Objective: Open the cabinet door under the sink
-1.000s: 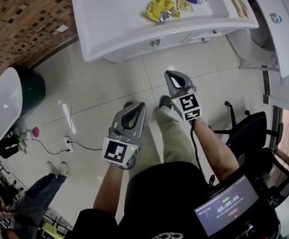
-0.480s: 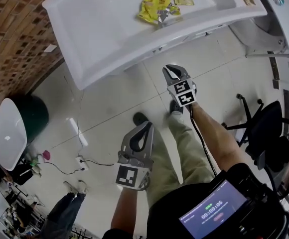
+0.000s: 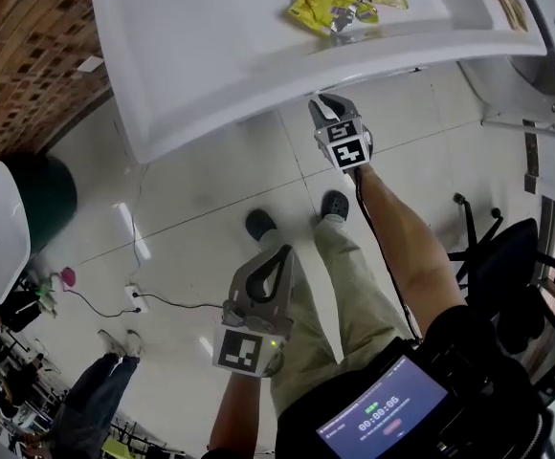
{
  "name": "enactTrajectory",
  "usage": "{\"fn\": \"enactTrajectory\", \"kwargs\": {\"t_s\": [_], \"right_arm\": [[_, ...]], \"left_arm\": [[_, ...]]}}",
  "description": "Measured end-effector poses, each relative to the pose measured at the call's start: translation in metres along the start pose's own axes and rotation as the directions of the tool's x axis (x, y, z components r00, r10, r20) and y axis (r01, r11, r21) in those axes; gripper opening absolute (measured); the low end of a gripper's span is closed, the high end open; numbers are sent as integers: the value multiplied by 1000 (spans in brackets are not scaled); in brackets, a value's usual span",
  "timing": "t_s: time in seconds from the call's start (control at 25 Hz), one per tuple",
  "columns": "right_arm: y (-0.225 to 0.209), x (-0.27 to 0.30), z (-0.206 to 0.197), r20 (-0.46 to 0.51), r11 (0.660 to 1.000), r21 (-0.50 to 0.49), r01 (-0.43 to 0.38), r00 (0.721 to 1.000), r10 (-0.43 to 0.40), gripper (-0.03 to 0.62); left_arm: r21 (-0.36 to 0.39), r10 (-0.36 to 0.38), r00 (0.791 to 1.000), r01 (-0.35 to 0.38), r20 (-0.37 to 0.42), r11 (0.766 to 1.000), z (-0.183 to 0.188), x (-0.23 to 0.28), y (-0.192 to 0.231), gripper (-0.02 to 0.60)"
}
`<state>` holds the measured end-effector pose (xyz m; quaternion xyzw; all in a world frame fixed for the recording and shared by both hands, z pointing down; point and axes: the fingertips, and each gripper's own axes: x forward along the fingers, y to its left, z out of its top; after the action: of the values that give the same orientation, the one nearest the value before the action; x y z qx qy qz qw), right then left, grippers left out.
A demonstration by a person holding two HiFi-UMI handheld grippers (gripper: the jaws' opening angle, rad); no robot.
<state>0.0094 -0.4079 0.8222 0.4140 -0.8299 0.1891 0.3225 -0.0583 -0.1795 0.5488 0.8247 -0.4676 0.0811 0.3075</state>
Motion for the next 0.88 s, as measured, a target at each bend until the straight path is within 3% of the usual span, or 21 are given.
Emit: {"fn": "enactTrajectory", "kwargs": {"t_s": [0.52, 0.76, 0.88], "right_arm": [[-9, 46, 1, 1, 999, -26, 22, 1000, -21, 63], [-15, 45, 2, 5, 996, 47, 77, 997, -77, 40], [-11, 40, -2, -3, 996, 36, 78, 997, -78, 38]], "left_arm": [[-31, 67, 998, -68, -12, 997, -24, -1, 15, 17], [-38, 71, 997, -71, -6, 997, -33, -6, 9, 17], [-45, 74, 997, -74, -4, 996, -39, -10, 6, 17]]}}
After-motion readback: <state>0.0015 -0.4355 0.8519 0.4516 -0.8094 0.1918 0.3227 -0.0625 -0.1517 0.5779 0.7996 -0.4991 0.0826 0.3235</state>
